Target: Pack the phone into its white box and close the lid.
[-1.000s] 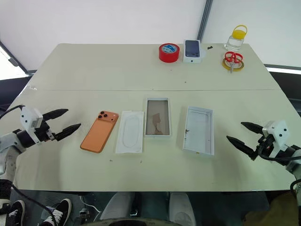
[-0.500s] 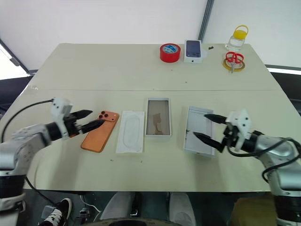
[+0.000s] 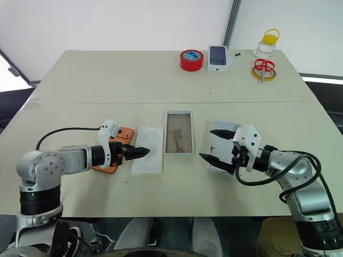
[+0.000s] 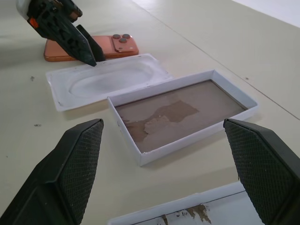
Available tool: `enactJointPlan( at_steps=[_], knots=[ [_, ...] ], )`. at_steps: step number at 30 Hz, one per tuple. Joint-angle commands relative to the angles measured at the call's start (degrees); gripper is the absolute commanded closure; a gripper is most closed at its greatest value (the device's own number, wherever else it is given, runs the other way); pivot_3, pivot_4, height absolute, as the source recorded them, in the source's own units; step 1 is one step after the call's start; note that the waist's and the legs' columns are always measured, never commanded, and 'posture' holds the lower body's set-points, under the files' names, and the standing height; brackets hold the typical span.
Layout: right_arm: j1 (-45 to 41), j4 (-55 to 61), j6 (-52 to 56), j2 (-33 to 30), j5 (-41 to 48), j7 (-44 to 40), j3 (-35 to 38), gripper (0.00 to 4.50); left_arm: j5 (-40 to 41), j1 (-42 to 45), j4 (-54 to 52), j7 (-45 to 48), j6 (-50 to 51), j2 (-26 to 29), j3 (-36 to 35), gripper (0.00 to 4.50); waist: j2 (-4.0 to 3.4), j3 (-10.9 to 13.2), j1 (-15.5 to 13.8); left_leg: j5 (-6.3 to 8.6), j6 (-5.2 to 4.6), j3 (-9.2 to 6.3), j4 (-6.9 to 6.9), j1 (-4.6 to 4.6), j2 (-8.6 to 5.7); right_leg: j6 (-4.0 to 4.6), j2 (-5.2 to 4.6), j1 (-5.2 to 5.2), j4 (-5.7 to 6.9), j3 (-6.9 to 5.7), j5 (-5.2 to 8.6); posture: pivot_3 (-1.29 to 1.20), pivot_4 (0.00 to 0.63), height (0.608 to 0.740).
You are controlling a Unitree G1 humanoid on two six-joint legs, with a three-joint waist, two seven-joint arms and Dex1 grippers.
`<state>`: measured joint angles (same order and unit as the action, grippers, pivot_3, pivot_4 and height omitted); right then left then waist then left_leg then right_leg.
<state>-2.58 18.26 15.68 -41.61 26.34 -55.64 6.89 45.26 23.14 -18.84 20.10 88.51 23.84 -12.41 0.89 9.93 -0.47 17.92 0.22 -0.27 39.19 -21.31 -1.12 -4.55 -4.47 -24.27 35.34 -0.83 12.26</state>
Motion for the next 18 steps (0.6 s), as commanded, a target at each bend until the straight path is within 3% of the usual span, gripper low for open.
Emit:
enactJointPlan(
  at_steps=[1, 3, 7, 11, 14, 18],
  knots=[
    [-0.7, -0.5, -1.9, 0.0, -0.7, -0.3, 0.3, 0.21, 1.8, 0.1, 1.4, -2.1, 4.0, 0.2, 0.9, 0.00, -0.01, 0.0, -0.1, 0.00, 0.00, 0.00, 0.00, 0.00, -0.01, 0.00, -0.02, 0.00, -0.01, 0.01, 0.00, 0.00, 0.150, 0.739],
    [-0.9, -0.6, -2.0, 0.2, -0.8, -0.3, 0.1, 0.21, 2.2, 1.2, 3.7, -3.0, 4.0, 0.1, 0.6, 0.00, -0.01, 0.0, -0.1, 0.00, 0.00, 0.01, 0.00, -0.01, -0.04, 0.00, -0.05, 0.00, -0.01, 0.01, 0.00, 0.00, 0.150, 0.739],
    [-1.2, -0.5, -2.6, 0.4, -1.6, -0.2, -0.6, 0.21, 2.1, 3.5, 9.3, -6.6, 4.0, -5.8, -4.5, 0.00, -0.08, -0.1, -0.4, 0.00, 0.00, -0.02, 0.01, 0.02, -0.08, 0.02, -0.10, 0.10, -0.03, 0.01, 0.01, 0.00, 0.150, 0.739],
    [-1.5, -0.4, -2.5, 0.3, -1.6, 0.3, -0.5, 0.21, 5.9, 3.3, 10.3, -9.4, 4.0, -8.3, -7.0, 0.00, -0.07, -0.1, -0.4, -0.01, 0.00, -0.07, 0.05, 0.15, -0.10, 0.05, -0.13, 0.29, -0.07, -0.02, 0.03, 0.00, 0.150, 0.739],
    [-1.5, -0.5, -2.6, 0.3, -1.6, 0.5, -0.3, 0.16, 7.7, 2.3, 10.6, -11.4, 4.0, -9.1, -6.7, 0.81, -0.07, -0.1, -0.3, -0.01, 0.00, -0.07, 0.05, 0.13, -0.10, 0.04, -0.14, 0.29, -0.09, -0.01, 0.02, 0.00, 0.150, 0.739],
    [-1.3, -0.3, -2.6, 0.2, -1.6, 0.9, 0.2, 0.16, 8.7, 1.3, 11.6, -13.7, 4.0, -9.3, -7.1, 2.73, -0.07, -0.1, -0.3, -0.01, 0.00, -0.07, 0.05, 0.11, -0.11, 0.02, -0.16, 0.27, -0.11, -0.01, 0.01, 0.00, 0.150, 0.739]
  ],
)
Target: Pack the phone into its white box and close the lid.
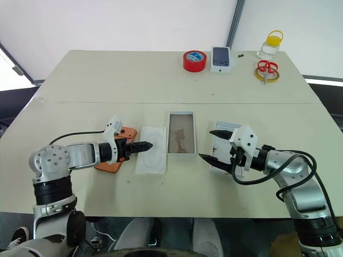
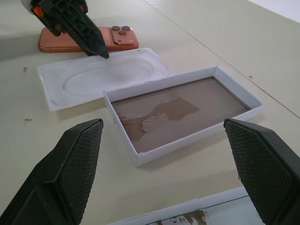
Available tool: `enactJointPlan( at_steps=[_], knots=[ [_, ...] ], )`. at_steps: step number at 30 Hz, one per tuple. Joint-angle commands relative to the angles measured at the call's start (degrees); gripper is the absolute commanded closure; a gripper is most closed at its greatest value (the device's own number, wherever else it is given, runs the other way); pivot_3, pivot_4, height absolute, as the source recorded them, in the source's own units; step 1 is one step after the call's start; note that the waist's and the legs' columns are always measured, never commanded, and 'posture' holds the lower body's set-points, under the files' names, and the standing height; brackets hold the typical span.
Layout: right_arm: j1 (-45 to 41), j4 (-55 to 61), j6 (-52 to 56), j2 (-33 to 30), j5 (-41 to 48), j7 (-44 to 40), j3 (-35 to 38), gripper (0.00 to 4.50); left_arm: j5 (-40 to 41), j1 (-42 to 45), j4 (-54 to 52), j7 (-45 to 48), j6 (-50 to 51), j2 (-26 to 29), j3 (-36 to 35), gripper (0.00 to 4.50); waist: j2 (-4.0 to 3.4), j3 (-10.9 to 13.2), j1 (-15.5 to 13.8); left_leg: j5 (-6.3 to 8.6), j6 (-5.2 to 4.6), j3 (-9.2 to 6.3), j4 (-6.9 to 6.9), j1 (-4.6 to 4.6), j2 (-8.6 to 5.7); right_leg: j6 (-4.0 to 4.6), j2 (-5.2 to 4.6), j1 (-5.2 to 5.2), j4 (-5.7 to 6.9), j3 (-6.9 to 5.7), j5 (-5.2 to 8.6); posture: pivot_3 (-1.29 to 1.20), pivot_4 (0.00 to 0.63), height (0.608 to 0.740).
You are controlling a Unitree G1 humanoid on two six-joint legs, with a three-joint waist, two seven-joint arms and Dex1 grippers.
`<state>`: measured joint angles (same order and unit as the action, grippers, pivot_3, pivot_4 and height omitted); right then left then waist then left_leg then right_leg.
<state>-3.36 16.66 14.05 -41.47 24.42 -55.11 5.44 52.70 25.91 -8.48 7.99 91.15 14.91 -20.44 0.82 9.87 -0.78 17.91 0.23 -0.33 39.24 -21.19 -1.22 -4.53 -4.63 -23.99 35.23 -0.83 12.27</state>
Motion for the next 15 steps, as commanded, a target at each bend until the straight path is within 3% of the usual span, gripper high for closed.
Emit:
enactJointPlan(
  at_steps=[1, 3, 4, 15],
  knots=[
    [-0.5, 1.4, -1.0, -0.1, 0.4, 0.4, 1.7, 0.16, 1.8, -1.9, 1.6, -1.8, 1.4, 0.0, 0.8, 3.28, 0.00, 0.0, 0.0, 0.00, 0.00, 0.00, 0.00, 0.00, 0.00, 0.00, 0.00, 0.00, -0.01, 0.00, 0.00, 0.00, 0.150, 0.739],
    [-0.3, 1.4, -1.2, -0.3, 0.3, 0.6, 2.0, 0.16, 2.7, -3.0, 2.4, -2.3, 1.4, 0.6, 0.1, 4.34, 0.00, 0.0, 0.0, 0.00, 0.00, 0.00, 0.00, -0.02, 0.00, 0.00, 0.00, -0.01, -0.01, 0.00, 0.00, 0.00, 0.150, 0.739],
    [-0.2, 1.5, -1.2, -0.4, 0.3, 0.6, 2.2, 0.16, 3.3, -3.4, 3.0, -2.8, 1.4, 0.7, -0.6, 4.47, 0.00, 0.0, 0.0, 0.00, 0.00, 0.00, 0.00, -0.02, 0.00, 0.01, 0.00, -0.02, -0.01, 0.00, 0.00, 0.00, 0.150, 0.739],
    [-0.6, 2.6, -0.8, 0.4, -0.5, 0.5, -0.6, 0.16, 10.3, 1.0, 8.0, -11.2, 1.4, 0.5, -8.8, 4.47, -0.02, 0.0, 0.2, 0.00, 0.00, 0.00, -0.01, 0.04, 0.04, 0.02, 0.06, -0.02, 0.03, 0.00, 0.01, 0.00, 0.150, 0.739]
  ],
)
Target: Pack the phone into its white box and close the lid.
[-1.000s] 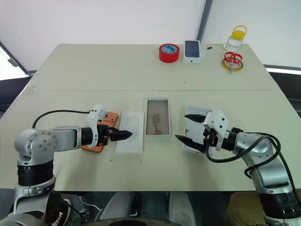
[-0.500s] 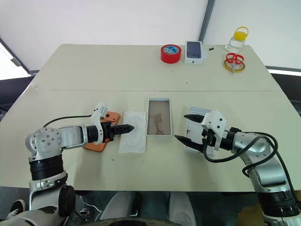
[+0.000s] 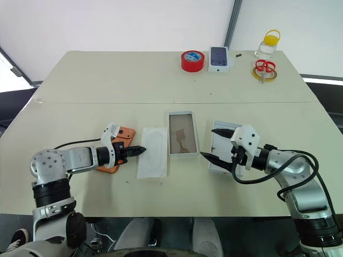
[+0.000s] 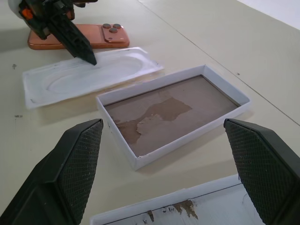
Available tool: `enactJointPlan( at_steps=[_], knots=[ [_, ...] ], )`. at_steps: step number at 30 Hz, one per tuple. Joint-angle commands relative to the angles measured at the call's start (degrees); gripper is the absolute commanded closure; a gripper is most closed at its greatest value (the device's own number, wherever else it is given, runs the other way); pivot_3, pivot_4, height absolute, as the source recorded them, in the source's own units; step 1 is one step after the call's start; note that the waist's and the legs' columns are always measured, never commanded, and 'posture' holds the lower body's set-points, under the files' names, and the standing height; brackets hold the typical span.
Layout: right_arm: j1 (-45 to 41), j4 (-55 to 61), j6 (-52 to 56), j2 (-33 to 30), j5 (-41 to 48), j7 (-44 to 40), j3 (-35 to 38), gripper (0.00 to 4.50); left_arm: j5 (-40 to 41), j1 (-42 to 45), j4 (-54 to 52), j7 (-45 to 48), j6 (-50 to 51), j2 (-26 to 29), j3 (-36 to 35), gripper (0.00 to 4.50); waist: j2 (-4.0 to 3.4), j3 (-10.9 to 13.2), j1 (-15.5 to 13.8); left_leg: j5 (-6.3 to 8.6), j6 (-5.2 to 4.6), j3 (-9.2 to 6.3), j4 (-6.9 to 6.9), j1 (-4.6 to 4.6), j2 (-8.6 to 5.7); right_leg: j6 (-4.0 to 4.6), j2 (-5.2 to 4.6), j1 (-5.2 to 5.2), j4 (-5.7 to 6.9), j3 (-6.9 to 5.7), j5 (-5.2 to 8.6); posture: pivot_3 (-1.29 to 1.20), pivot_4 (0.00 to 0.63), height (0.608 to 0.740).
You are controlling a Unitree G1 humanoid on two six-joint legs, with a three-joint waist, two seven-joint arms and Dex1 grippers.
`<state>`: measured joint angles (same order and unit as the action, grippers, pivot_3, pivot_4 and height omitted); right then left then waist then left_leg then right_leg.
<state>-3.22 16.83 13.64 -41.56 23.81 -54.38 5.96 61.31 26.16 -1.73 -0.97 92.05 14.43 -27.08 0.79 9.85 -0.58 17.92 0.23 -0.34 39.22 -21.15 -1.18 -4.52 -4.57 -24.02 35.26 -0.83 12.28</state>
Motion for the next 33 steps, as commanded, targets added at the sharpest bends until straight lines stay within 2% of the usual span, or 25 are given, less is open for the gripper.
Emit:
enactJointPlan(
  at_steps=[1, 6, 16, 20, 22, 25, 30, 32, 33],
  knots=[
    [-0.9, 2.3, -0.6, 0.5, -0.7, -0.4, -2.3, 0.16, 3.0, 1.6, 1.8, -3.2, 0.5, 1.1, -3.1, 4.47, 0.04, 0.0, 0.0, 0.00, 0.00, 0.00, 0.00, 0.00, 0.00, -0.01, 0.00, 0.00, 0.00, 0.00, 0.00, 0.00, 0.150, 0.739],
    [-3.9, -4.0, -3.1, -0.8, -6.4, -1.8, -6.8, 0.16, 0.6, 7.4, -0.5, -5.3, -2.5, 1.0, -5.8, 4.47, 0.16, 0.1, -0.1, -0.05, 0.09, 0.00, 0.00, -0.21, -0.02, -0.02, -0.01, -0.23, 0.00, 0.00, -0.02, 0.00, 0.150, 0.739],
    [-15.0, -13.8, -7.4, 3.2, -8.9, -9.9, -15.6, 0.16, -5.7, 6.8, -4.5, 1.1, -7.9, 5.6, 3.0, 4.47, 0.23, 0.1, 0.2, -0.17, 0.31, -0.02, -0.11, -0.22, -0.05, -0.06, 0.01, -0.30, 0.00, 0.00, -0.05, 0.00, 0.150, 0.739],
    [-17.4, -18.3, -10.6, 4.5, -10.9, -12.0, -18.0, 0.16, -5.6, 6.5, -5.3, 1.3, -8.5, 5.3, 1.4, 4.47, 0.24, 0.1, 0.1, -0.18, 0.32, -0.02, -0.10, -0.23, -0.06, -0.04, -0.03, -0.29, 0.00, 0.00, -0.05, 0.00, 0.150, 0.739],
    [-18.5, -22.1, -13.8, 5.5, -13.3, -12.3, -19.6, 0.16, -5.0, 6.9, -4.6, -0.9, -9.9, 2.6, -1.7, 4.47, 0.24, 0.1, 0.1, -0.18, 0.32, -0.02, -0.09, -0.22, -0.06, -0.04, -0.03, -0.29, 0.00, 0.00, -0.05, 0.00, 0.150, 0.739],
    [-19.9, -25.5, -15.0, 7.2, -13.8, -13.1, -20.4, 0.97, -5.0, 6.2, -6.2, -0.8, -10.0, 1.6, -1.5, 4.50, 0.28, 0.2, 0.1, -0.18, 0.32, -0.03, -0.10, -0.23, -0.05, -0.05, -0.04, -0.30, 0.00, 0.00, -0.05, 0.00, 0.150, 0.739],
    [-21.3, -29.8, -21.6, 7.2, -19.4, -13.3, -23.1, 3.51, -6.2, 6.3, -8.2, -2.4, -11.4, 0.2, -1.7, 4.50, 0.28, 0.2, 0.2, -0.30, 0.56, -0.03, -0.10, -0.21, -0.06, -0.06, -0.05, -0.28, 0.01, 0.00, -0.06, 0.00, 0.150, 0.739],
    [-21.5, -30.2, -22.0, 7.9, -19.1, -13.2, -23.0, 4.47, -6.2, 6.8, -8.4, -3.2, -12.6, -0.5, -2.4, 4.50, 0.36, 0.1, 0.0, -0.31, 0.57, -0.03, -0.10, -0.20, -0.06, -0.06, -0.05, -0.25, 0.00, 0.00, -0.06, 0.00, 0.150, 0.739],
    [-21.5, -29.8, -20.9, 8.7, -17.9, -13.2, -22.5, 4.47, -6.0, 7.3, -8.4, -3.9, -12.3, -0.6, -2.8, 4.50, 0.43, 0.1, 0.0, -0.31, 0.57, -0.04, -0.10, -0.20, -0.06, -0.06, -0.05, -0.24, 0.00, -0.01, -0.06, 0.00, 0.150, 0.739]
  ],
)
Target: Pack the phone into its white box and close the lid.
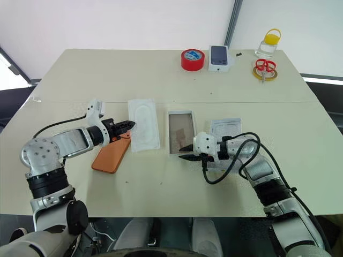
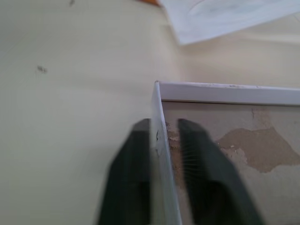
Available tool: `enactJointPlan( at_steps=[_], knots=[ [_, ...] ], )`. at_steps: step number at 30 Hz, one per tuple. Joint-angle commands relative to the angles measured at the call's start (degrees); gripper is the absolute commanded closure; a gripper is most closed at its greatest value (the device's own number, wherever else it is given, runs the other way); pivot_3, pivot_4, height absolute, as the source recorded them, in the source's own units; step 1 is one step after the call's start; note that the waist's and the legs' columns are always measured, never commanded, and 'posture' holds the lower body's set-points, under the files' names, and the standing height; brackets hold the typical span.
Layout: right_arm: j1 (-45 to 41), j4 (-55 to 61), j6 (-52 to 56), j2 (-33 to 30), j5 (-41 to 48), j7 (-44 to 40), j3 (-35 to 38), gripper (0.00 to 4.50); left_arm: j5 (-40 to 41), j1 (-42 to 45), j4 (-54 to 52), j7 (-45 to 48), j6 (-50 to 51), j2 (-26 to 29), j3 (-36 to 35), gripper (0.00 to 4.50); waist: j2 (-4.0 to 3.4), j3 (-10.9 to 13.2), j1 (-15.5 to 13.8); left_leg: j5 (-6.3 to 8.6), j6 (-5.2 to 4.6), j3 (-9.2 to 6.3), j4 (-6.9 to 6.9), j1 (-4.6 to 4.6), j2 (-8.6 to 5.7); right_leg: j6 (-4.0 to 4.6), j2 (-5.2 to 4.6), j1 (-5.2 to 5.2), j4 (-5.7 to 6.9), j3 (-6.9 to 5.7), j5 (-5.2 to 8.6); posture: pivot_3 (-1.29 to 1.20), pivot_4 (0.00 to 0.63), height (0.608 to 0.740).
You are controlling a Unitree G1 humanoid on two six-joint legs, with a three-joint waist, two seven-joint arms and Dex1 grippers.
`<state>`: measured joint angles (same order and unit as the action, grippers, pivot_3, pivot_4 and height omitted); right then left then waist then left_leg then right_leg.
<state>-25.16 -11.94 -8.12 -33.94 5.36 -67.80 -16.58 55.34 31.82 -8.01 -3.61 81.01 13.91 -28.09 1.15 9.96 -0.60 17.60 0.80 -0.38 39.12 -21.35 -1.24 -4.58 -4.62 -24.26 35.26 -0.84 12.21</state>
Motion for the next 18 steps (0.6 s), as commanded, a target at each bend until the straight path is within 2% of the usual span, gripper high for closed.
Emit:
enactJointPlan(
  at_steps=[1, 4, 12, 18],
  knots=[
    [0.2, -0.6, 1.2, 1.3, 0.6, 0.1, 0.1, 4.47, 0.6, 2.6, -1.5, -2.0, -1.0, -0.3, -2.5, 4.50, 0.12, 0.0, 0.1, 0.00, 0.00, 0.00, 0.00, 0.01, 0.00, 0.00, 0.00, 0.00, 0.00, 0.00, 0.00, 0.00, 0.150, 0.739],
    [0.0, 1.6, 1.1, 1.4, -1.1, 0.2, -1.1, 4.47, 1.2, 4.8, -1.2, -2.4, -0.8, -0.4, -2.4, 4.50, 0.19, 0.0, 0.1, 0.00, 0.00, -0.05, 0.00, 0.00, 0.02, 0.01, 0.03, 0.00, 0.01, 0.00, -0.01, 0.00, 0.150, 0.739],
    [-0.7, 12.0, 9.9, 5.5, -0.6, 3.5, -2.0, 4.47, 1.5, 6.4, -1.0, -3.5, -1.0, -3.3, -2.6, 4.50, 0.19, 0.0, 0.6, -0.11, 0.22, -0.06, -0.05, -0.07, 0.03, -0.01, 0.03, -0.14, 0.07, -0.01, -0.02, 0.00, 0.150, 0.739],
    [-0.4, 14.7, 13.4, 5.4, 0.0, 4.7, -2.0, 4.47, 1.7, 6.3, -0.5, -3.7, -0.7, -4.1, -2.8, 4.50, 0.19, 0.0, 0.3, -0.09, 0.18, -0.06, -0.05, -0.07, 0.00, -0.01, 0.01, -0.13, 0.06, -0.03, -0.02, 0.00, 0.150, 0.739]
  ],
)
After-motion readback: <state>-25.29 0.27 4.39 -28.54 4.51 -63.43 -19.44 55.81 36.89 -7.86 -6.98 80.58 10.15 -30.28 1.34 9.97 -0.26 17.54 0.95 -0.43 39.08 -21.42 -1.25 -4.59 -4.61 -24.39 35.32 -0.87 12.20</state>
